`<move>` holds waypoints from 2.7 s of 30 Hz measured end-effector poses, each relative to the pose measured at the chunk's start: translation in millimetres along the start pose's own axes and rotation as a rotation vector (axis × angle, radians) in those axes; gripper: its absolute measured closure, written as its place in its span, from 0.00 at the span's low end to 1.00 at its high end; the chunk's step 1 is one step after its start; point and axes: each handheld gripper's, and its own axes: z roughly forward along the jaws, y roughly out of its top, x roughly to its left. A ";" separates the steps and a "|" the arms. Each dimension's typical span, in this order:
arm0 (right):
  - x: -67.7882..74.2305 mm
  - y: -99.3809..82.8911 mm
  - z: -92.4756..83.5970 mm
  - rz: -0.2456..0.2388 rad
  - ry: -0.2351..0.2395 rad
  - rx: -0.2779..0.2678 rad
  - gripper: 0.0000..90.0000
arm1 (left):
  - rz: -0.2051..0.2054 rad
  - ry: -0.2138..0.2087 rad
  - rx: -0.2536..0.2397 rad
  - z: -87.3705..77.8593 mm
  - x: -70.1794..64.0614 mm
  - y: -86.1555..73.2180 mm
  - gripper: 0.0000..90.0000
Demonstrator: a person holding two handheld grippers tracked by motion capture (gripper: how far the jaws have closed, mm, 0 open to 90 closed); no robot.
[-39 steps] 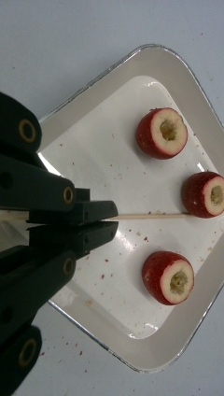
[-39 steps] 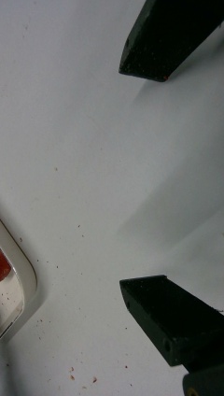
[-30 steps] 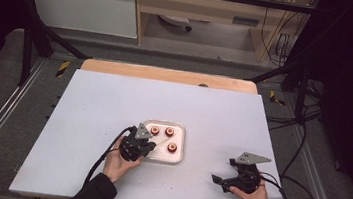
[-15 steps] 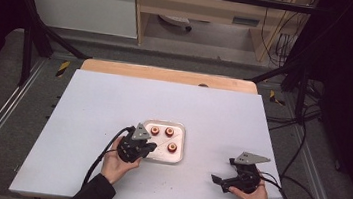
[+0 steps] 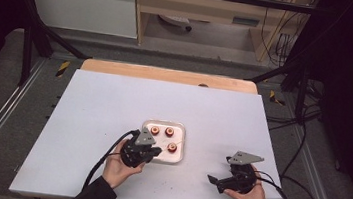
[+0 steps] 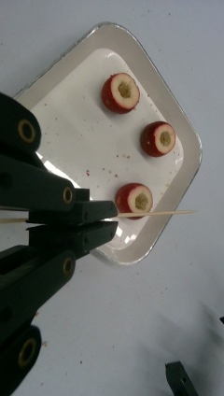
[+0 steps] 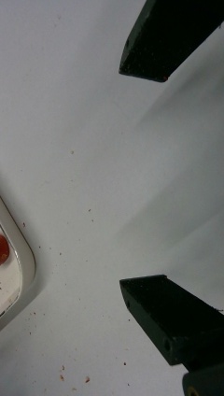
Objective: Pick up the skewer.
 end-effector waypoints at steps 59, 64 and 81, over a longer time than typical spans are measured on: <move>55.2 40.7 18.0 -0.858 -0.090 0.090 0.65 | 0.203 -0.142 0.155 38.3 -57.9 45.7 0.99; 55.4 39.2 18.0 -0.915 -0.080 0.101 0.75 | 0.212 -0.149 0.165 41.9 -59.7 48.3 0.99; 57.4 37.0 21.2 -1.037 -0.061 0.151 0.97 | 0.218 -0.168 0.176 45.8 -58.9 49.3 0.99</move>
